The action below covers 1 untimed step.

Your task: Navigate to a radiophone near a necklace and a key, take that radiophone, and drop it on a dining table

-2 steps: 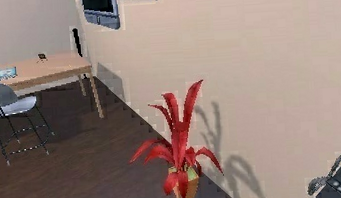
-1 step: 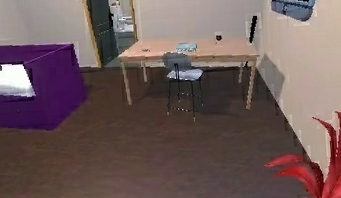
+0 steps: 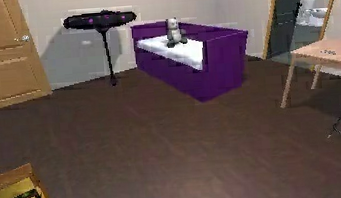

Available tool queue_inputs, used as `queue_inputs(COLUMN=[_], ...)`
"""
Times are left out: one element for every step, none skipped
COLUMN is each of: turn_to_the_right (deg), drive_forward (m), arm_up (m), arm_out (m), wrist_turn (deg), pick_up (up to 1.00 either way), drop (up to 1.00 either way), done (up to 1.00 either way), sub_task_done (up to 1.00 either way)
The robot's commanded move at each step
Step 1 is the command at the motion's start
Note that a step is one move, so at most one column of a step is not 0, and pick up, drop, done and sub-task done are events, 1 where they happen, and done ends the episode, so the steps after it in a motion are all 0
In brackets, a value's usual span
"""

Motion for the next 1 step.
queue_inputs(turn_to_the_right=[-33.0], drive_forward=[0.0], arm_up=[0.0], arm_out=[0.0], wrist_turn=[0.0], pick_up=[0.0], drop=[0.0], done=[0.0], sub_task_done=[0.0])
